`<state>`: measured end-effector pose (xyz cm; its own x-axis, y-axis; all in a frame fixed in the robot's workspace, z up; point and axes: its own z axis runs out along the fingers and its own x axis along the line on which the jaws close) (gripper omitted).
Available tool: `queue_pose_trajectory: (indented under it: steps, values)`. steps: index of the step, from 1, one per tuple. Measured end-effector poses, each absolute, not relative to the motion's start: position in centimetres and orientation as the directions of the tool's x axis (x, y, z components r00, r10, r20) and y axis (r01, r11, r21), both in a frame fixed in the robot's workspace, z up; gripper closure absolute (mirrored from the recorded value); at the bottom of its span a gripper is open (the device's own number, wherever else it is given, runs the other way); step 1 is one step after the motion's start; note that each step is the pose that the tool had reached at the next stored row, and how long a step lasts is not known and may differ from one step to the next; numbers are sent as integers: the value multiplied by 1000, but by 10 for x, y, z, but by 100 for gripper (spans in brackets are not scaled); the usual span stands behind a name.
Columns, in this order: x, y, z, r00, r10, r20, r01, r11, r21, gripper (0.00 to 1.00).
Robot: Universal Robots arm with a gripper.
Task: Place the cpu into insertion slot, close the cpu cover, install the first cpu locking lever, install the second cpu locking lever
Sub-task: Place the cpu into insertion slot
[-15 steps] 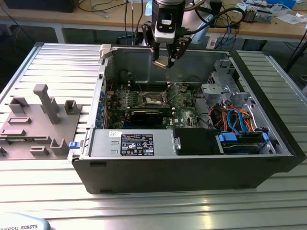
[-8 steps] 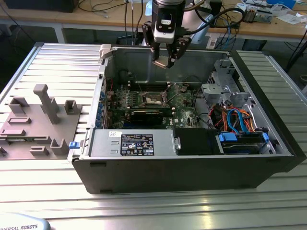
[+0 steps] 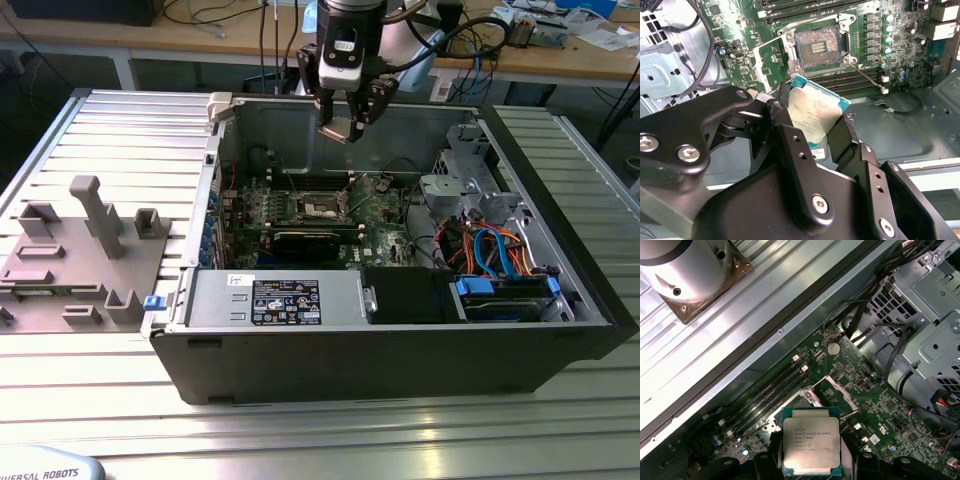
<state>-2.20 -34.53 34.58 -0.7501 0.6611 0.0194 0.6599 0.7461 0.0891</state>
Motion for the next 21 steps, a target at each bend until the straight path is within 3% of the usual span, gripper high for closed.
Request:
queue_pose_trajectory:
  steps: [21]
  values:
    - [-22,-345,346,-704,709,19,708,701,89,46]
